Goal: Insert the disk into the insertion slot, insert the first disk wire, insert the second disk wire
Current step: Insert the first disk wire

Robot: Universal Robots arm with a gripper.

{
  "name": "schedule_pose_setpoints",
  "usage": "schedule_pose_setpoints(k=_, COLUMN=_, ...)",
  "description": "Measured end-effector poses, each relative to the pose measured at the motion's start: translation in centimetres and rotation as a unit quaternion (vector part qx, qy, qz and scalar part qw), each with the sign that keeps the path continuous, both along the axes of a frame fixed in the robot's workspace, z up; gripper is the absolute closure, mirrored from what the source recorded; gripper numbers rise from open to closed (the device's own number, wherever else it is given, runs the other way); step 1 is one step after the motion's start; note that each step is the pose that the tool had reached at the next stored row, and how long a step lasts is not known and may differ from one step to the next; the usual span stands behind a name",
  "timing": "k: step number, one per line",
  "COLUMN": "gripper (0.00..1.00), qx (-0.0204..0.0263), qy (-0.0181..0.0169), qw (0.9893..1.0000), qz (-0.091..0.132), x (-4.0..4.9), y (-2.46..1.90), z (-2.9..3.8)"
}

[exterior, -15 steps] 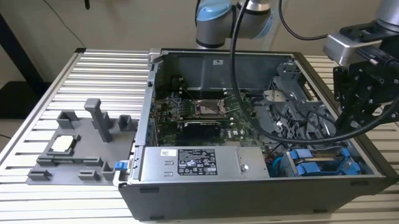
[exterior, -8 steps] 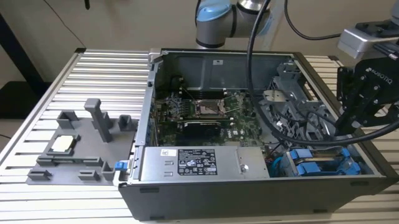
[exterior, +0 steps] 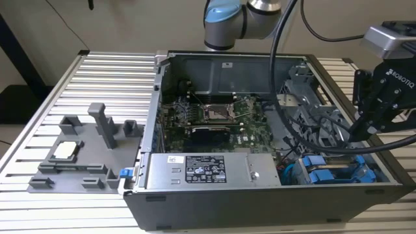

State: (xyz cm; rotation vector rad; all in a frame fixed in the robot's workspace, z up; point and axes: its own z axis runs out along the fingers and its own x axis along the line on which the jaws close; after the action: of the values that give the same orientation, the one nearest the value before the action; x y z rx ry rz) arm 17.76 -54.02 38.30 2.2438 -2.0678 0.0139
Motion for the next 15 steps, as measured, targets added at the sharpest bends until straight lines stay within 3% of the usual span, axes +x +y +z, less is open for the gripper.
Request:
schedule_pose_setpoints(k=3, gripper=0.81, qx=0.0000, qy=0.0068, qw=1.0000, qz=0.000, x=0.31, y=0.00, z=-0.04)
schedule_pose_setpoints(k=9, gripper=0.81, qx=0.0000, qy=0.0068, qw=1.0000, qz=0.000, x=0.35, y=-0.01, z=-0.10)
schedule_pose_setpoints(k=15, gripper=0.81, qx=0.0000, qy=0.0068, qw=1.0000, qz=0.000, x=0.36, y=-0.03, z=-0.61)
